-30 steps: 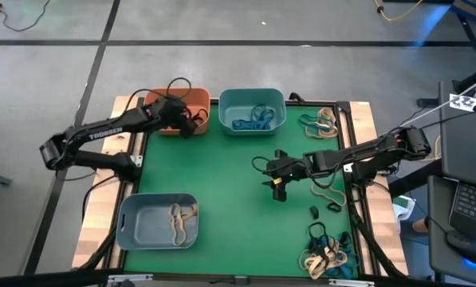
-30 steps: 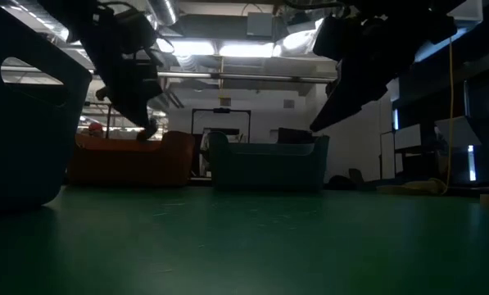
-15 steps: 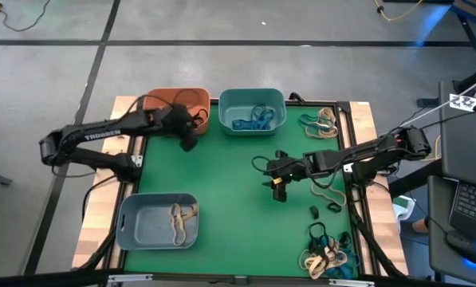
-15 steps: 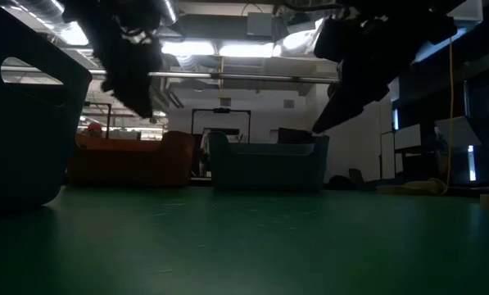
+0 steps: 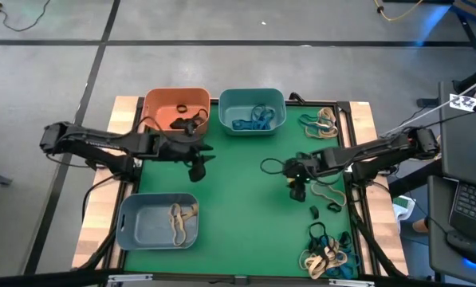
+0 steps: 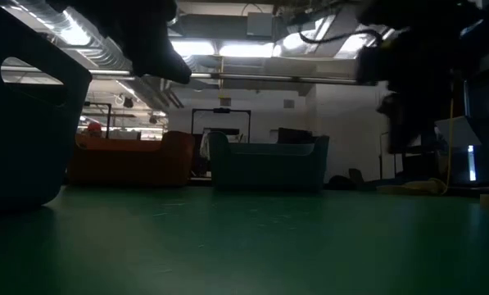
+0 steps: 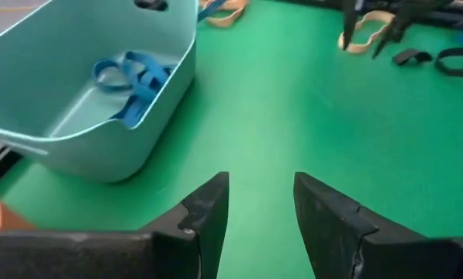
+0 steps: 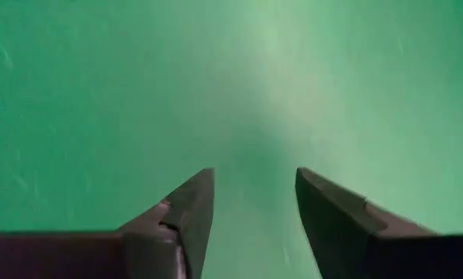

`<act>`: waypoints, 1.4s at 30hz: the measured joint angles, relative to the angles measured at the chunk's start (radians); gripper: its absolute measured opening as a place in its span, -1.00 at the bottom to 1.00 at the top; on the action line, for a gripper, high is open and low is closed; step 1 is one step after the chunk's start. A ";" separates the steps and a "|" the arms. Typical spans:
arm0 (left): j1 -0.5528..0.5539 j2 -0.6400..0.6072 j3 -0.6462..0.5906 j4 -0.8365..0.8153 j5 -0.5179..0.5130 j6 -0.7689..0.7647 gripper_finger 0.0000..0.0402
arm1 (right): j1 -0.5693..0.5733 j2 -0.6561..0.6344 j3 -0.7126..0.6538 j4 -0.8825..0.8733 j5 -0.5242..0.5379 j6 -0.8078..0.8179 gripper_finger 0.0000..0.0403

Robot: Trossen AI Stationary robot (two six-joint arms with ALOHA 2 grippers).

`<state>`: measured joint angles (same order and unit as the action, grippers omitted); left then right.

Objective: Sort rubber bands into baskets
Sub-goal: Put the white rubber band into the blue bin

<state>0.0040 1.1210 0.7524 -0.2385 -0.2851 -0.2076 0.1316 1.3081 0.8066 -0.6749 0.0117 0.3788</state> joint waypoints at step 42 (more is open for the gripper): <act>-0.011 0.001 -0.092 0.157 -0.019 -0.021 -0.29 | 0.254 -0.034 -0.216 -0.120 0.078 0.440 -0.88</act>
<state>-0.0071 1.1221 0.6601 -0.0818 -0.3038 -0.2287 0.3859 1.2743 0.5907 -0.7950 0.0896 0.8189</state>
